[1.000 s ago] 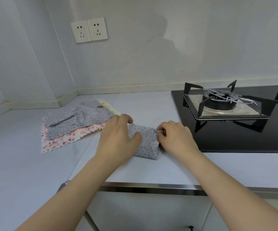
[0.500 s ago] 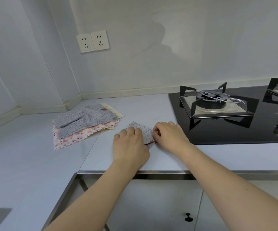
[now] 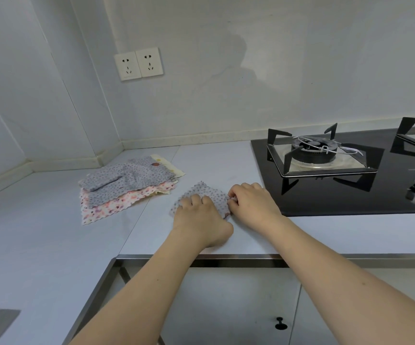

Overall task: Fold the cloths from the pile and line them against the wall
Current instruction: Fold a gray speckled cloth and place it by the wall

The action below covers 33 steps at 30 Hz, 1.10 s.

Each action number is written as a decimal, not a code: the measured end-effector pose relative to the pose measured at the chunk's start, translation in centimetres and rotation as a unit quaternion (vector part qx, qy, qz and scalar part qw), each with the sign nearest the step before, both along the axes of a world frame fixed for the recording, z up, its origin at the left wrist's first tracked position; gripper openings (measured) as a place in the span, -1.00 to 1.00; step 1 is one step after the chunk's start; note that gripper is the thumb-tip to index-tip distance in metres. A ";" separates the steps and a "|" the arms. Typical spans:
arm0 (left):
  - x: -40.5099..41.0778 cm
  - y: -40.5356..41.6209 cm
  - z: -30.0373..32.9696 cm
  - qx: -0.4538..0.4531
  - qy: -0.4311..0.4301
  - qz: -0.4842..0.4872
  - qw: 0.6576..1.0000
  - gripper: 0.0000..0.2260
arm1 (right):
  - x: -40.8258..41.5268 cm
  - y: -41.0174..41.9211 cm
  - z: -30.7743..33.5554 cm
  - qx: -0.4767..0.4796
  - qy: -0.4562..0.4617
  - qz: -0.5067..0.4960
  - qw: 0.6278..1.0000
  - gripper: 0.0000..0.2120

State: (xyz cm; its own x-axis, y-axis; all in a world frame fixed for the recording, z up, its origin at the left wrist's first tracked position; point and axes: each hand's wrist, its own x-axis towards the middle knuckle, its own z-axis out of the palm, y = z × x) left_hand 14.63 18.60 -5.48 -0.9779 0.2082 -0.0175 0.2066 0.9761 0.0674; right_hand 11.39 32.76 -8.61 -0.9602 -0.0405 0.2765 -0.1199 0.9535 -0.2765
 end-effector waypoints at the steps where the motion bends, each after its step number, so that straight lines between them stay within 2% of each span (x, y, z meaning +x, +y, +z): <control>1: 0.1 -0.1 0.1 0.007 -0.014 -0.005 1.000 -0.47 | 0.0 0.0 0.0 0.000 0.002 -0.002 1.000 -0.76; 4: -0.2 -1.6 0.3 0.054 -0.029 -0.018 0.998 -0.60 | 0.0 0.1 -0.1 0.007 0.011 -0.004 1.000 -0.75; 6: -1.4 -3.2 -0.2 0.112 -0.021 -0.012 0.993 -0.74 | 0.0 0.1 -0.3 0.014 0.023 -0.013 1.000 -0.73; 8: -1.7 -4.1 -0.8 0.167 -0.019 -0.003 0.986 -0.78 | 0.1 0.0 -0.4 0.025 0.026 -0.030 0.999 -0.68; 10: -1.6 -4.1 -1.5 0.183 0.006 -0.005 0.983 -0.87 | 0.1 -0.1 -0.4 0.036 0.027 -0.043 0.998 -0.66; 11: -1.5 -4.0 -1.7 0.167 0.013 -0.016 0.986 -0.87 | 0.1 -0.1 -0.3 0.038 0.028 -0.046 0.998 -0.67; 15: -1.6 -4.6 -1.7 0.145 -0.033 -0.045 0.988 -0.62 | 0.3 -0.1 -0.3 0.035 0.038 -0.040 0.998 -0.72; 20: -2.4 -4.8 -1.3 0.144 -0.076 -0.069 0.984 -0.63 | 0.3 -0.2 -0.1 0.002 0.042 -0.016 0.999 -0.81; 22: -3.5 -5.2 -0.6 0.263 -0.108 -0.049 0.958 -0.65 | 0.5 -0.2 -0.1 -0.054 0.042 0.015 0.998 -0.87; 24: -4.8 -5.5 0.1 0.379 -0.051 -0.010 0.924 -0.72 | 0.5 -0.1 -0.1 -0.111 0.045 0.044 0.992 -0.90; 26: -6.0 -5.5 0.5 0.425 0.002 0.045 0.904 -0.77 | 0.6 -0.1 -0.1 -0.142 0.054 0.067 0.986 -0.87; 29: -7.3 -4.8 0.8 0.477 -0.068 0.047 0.875 -0.73 | 0.9 -0.1 -0.1 -0.171 0.122 0.111 0.971 -0.81; 31: -7.7 -4.3 0.9 0.532 -0.121 0.031 0.837 -0.58 | 1.2 0.0 0.1 -0.197 0.156 0.123 0.960 -0.79; 33: -7.7 -4.1 0.5 0.586 -0.134 0.016 0.799 -0.56 | 1.3 0.0 0.2 -0.221 0.167 0.118 0.954 -0.76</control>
